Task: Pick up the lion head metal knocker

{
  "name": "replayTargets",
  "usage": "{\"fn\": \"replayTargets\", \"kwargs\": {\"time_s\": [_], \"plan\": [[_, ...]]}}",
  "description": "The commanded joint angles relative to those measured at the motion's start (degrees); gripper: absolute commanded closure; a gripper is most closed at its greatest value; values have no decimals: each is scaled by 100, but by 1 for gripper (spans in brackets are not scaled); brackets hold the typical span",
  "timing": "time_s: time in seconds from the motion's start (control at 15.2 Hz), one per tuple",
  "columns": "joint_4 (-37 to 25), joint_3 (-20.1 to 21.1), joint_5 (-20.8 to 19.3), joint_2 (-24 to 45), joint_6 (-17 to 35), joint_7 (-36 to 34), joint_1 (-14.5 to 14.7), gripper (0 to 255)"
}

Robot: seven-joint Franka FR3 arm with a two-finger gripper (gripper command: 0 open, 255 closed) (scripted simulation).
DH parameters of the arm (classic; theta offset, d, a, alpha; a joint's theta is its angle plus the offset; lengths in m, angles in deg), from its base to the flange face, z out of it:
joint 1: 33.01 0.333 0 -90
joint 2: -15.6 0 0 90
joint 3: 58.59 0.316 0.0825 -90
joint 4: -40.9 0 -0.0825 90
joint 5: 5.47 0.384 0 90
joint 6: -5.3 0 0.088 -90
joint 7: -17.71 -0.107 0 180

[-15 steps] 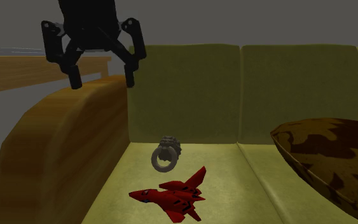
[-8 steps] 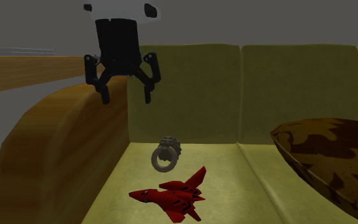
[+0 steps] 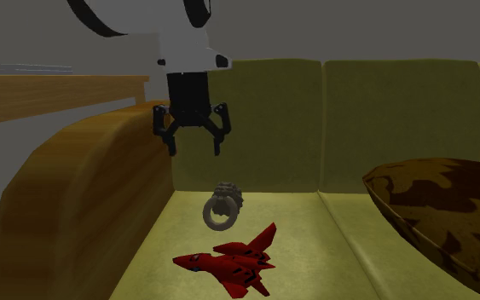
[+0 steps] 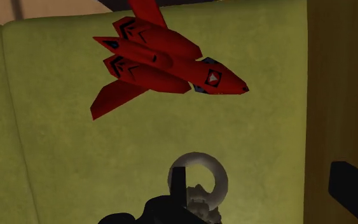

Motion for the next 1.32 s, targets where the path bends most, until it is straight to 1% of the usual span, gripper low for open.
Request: {"fn": "replayTargets", "kwargs": {"time_s": [0.0, 0.46, 0.86, 0.92, 1.25], "plan": [[-304, -16, -32, 477, 116, -24, -24, 0], [-1677, -107, -105, 2129, 194, -41, -104, 0], [-3208, -183, -119, 3605, -30, -28, -164, 0], [-3242, -185, -119, 3635, -38, -28, -165, 0], [-3120, -188, -128, 3812, 261, -43, -165, 0]]}}
